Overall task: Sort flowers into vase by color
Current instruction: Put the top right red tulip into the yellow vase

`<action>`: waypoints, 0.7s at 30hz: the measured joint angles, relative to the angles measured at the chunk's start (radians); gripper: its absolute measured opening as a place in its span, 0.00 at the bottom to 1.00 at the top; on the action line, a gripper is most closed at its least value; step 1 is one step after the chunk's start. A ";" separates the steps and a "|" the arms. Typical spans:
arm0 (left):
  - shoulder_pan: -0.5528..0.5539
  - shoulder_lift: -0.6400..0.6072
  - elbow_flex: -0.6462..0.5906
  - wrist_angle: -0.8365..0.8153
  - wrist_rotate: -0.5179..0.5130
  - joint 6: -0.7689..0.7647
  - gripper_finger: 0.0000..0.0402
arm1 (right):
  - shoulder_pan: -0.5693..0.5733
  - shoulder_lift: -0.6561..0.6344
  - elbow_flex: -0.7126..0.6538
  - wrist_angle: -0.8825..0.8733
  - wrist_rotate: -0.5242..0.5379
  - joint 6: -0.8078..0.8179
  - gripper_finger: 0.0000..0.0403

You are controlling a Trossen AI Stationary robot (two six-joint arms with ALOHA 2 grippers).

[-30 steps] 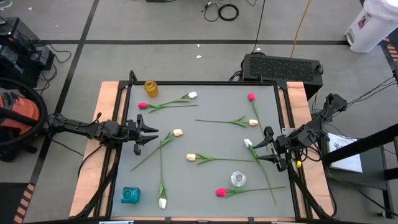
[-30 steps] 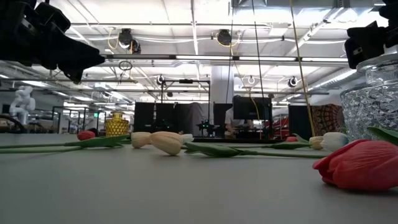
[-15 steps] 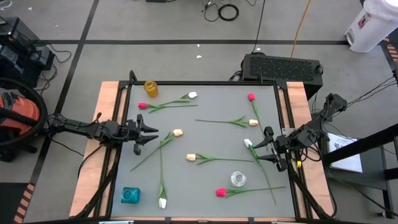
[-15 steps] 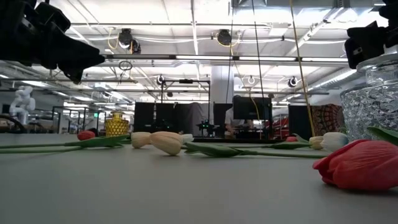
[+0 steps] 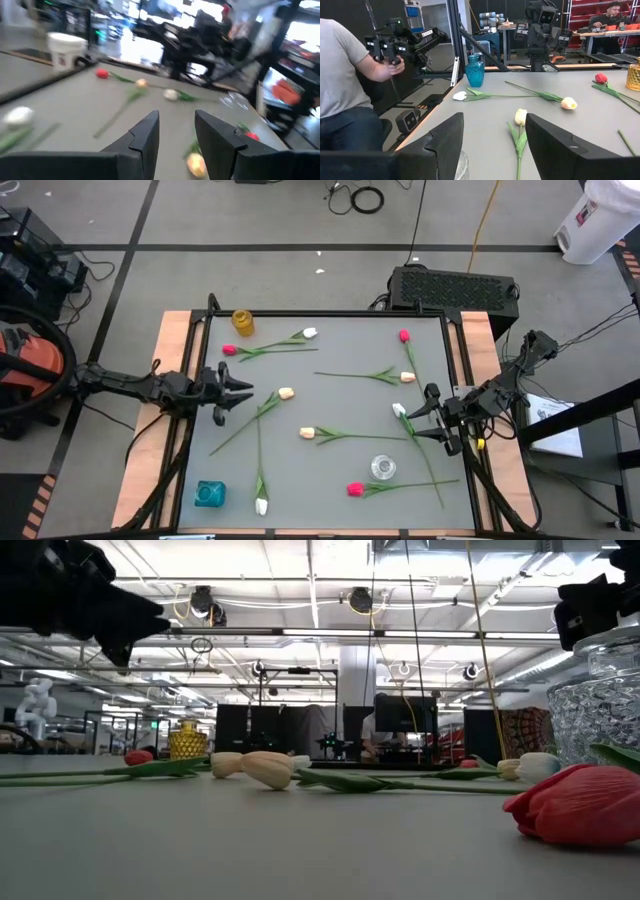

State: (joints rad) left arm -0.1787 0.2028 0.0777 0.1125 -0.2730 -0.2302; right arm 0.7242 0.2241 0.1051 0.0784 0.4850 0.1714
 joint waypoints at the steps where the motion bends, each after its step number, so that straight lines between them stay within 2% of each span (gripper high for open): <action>1: 0.000 0.000 0.009 0.000 -0.040 0.003 0.33 | 0.000 0.000 0.000 0.000 0.000 0.000 0.51; 7: 0.000 0.000 0.030 0.000 -0.362 -0.003 0.33 | 0.000 0.000 0.000 0.000 0.000 0.000 0.51; 13: 0.001 0.021 0.030 -0.004 -0.653 -0.115 0.33 | 0.000 0.000 0.000 0.000 0.000 0.000 0.51; 16: 0.001 0.037 0.030 -0.008 -0.728 -0.176 0.33 | 0.000 0.000 0.000 0.000 0.000 0.000 0.51; 21: 0.001 0.061 0.030 -0.050 -0.737 -0.348 0.33 | 0.000 0.000 0.000 0.000 0.000 0.000 0.51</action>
State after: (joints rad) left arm -0.1780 0.2637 0.1078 0.0622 -1.0099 -0.5778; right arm 0.7245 0.2237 0.1051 0.0783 0.4854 0.1715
